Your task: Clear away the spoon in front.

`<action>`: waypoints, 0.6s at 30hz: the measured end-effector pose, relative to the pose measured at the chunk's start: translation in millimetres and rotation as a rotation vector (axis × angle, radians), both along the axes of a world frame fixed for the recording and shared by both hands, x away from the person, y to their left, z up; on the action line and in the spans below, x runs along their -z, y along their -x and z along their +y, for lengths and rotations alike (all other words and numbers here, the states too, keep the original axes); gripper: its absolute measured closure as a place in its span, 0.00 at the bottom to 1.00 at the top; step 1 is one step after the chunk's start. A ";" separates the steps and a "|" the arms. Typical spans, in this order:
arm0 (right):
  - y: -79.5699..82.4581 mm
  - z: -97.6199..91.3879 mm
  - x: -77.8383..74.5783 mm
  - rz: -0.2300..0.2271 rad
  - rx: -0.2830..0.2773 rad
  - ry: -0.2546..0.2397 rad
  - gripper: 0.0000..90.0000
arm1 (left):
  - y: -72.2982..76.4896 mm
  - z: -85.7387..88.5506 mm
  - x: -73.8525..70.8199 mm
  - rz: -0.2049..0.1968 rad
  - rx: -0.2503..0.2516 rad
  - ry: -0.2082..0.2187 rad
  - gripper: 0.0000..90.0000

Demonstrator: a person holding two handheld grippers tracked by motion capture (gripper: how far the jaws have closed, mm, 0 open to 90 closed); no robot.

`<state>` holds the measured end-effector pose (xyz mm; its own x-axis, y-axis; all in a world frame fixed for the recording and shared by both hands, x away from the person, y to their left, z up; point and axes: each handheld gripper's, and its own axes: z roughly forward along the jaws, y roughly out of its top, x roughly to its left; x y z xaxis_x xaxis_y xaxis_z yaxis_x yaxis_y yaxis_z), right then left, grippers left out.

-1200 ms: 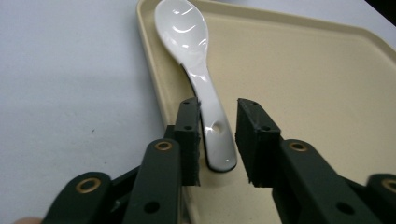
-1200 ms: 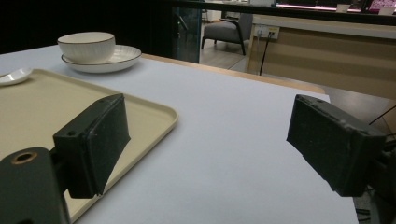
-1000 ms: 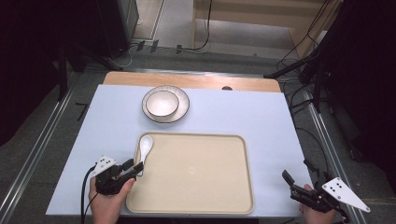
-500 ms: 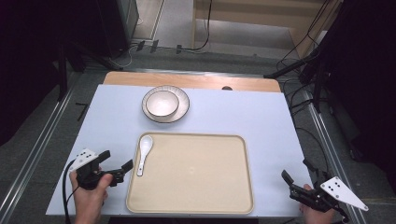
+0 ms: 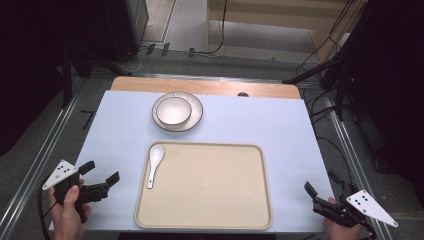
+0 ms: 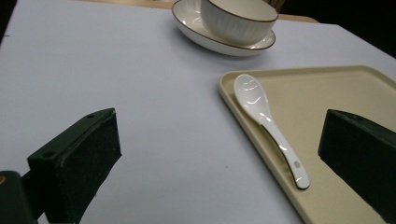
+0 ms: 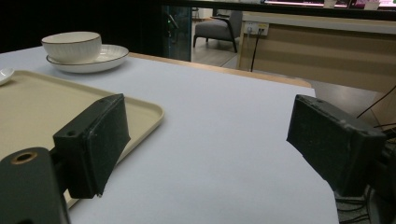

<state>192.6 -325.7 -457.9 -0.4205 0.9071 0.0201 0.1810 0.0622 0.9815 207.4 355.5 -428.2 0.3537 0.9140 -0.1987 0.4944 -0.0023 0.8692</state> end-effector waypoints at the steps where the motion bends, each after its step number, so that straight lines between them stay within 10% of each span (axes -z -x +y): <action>1: 0.0 -0.5 -0.2 0.000 0.001 0.002 0.15 | 0.3 2.3 0.9 -0.005 0.002 -0.002 0.00; 18: 1.8 -8.2 0.3 0.000 0.027 0.001 0.15 | 7.1 47.7 4.7 -0.022 -0.020 -0.048 0.00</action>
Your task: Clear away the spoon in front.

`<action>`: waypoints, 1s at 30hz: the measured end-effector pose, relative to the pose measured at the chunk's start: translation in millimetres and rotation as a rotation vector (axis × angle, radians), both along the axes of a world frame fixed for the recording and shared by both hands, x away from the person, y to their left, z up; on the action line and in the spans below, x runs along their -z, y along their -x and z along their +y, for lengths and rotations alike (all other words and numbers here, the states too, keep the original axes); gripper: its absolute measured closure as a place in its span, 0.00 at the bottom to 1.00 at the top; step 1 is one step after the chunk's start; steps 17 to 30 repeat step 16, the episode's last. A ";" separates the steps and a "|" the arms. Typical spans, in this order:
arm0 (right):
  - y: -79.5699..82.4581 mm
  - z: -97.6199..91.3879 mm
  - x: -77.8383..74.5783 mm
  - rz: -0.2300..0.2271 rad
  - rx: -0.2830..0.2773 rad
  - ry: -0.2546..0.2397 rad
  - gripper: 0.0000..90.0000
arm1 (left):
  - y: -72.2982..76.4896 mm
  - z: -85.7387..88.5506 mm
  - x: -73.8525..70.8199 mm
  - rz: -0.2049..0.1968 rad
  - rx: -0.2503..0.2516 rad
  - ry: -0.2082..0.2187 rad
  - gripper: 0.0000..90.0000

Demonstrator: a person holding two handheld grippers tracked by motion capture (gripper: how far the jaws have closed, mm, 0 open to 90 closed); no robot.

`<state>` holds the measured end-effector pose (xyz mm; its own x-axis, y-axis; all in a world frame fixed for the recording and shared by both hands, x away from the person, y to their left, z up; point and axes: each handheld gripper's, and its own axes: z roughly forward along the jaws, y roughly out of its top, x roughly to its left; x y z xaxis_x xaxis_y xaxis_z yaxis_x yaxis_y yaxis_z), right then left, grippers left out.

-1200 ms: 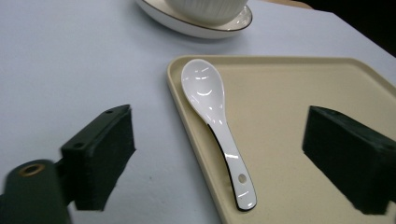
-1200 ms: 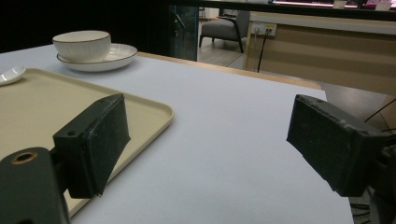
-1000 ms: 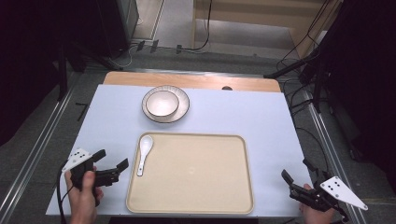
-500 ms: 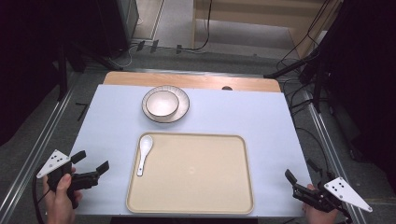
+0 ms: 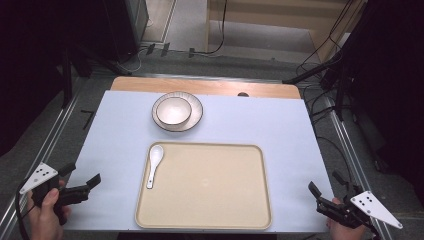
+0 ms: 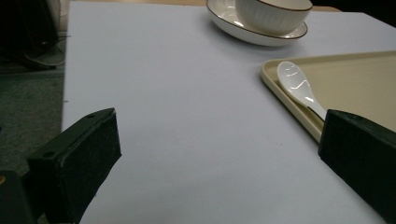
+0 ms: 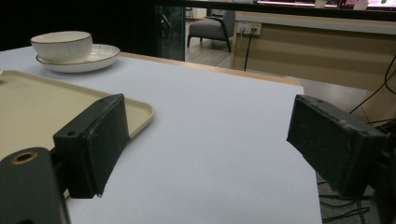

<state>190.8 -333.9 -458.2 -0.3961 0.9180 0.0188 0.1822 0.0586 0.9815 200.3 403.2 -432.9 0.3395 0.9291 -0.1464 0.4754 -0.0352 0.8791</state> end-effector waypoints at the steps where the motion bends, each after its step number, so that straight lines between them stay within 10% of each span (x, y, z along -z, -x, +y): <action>1: 0.3 -0.2 -0.4 -0.001 -0.002 0.000 0.15 | 1.0 1.7 -0.7 0.000 -0.006 0.002 0.00; 30: -1.4 -0.2 -1.4 -0.009 -0.007 0.002 0.15 | 1.3 -5.5 -2.2 0.010 -0.030 0.000 0.00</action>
